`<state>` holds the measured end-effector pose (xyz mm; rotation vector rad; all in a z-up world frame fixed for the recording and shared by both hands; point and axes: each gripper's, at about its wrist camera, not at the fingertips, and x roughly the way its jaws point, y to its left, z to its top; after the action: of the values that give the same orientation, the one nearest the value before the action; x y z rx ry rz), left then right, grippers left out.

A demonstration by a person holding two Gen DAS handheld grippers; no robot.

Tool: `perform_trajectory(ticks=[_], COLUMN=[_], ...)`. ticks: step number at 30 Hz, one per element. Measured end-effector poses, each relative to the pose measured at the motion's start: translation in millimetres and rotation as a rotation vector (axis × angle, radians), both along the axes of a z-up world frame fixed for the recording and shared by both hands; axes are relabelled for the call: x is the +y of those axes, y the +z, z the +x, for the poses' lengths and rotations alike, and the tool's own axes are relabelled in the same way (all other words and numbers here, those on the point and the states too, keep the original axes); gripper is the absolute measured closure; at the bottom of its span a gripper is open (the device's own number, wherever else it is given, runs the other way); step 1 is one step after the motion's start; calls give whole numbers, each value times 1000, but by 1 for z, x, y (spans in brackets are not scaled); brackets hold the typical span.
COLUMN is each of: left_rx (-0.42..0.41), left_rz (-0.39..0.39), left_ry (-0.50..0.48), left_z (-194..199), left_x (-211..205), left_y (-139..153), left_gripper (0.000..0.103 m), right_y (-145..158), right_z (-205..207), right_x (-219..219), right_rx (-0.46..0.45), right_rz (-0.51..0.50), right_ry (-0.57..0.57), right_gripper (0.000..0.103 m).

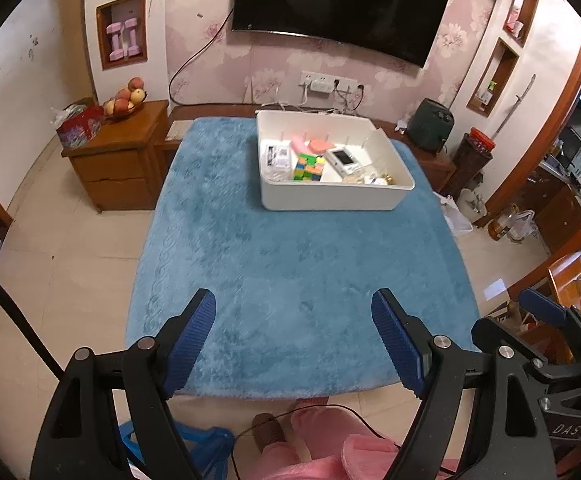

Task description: Organize rigid objects

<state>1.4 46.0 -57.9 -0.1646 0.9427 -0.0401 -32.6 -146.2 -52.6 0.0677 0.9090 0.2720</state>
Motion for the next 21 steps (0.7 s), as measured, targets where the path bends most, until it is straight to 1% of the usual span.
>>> perform_trajectory(ticks=[2,6,8,12,15,18,21], left_rx=[-15,-35,-38,-73,-91,-105,-130], left_rz=[-5,-49,-49,-24,-6,19,71], left_ry=[-1,14,22,45,67,101,151], left_z=[5,23,34,56,65,75,75], left_x=[-6,-16,-23,-40,-48,-55,-60], left_y=[3,6,8,19,26,33,35], left_gripper=[20,20,20,20,20,20,20], right_y=[6,15,18,26,32,35,33], right_z=[4,19,31,55,73,88,101], right_x=[-7,-22,-29,-43,-50,-58,-66], right_rx=[-9,-42,-51,-84,-105,-117,-113], right_rz=[-1,-15,-18,-16,-29,-11,0], right_ry=[-5,2,7,32,61,81,65], right_gripper=[0,0,0,0,0,0,0])
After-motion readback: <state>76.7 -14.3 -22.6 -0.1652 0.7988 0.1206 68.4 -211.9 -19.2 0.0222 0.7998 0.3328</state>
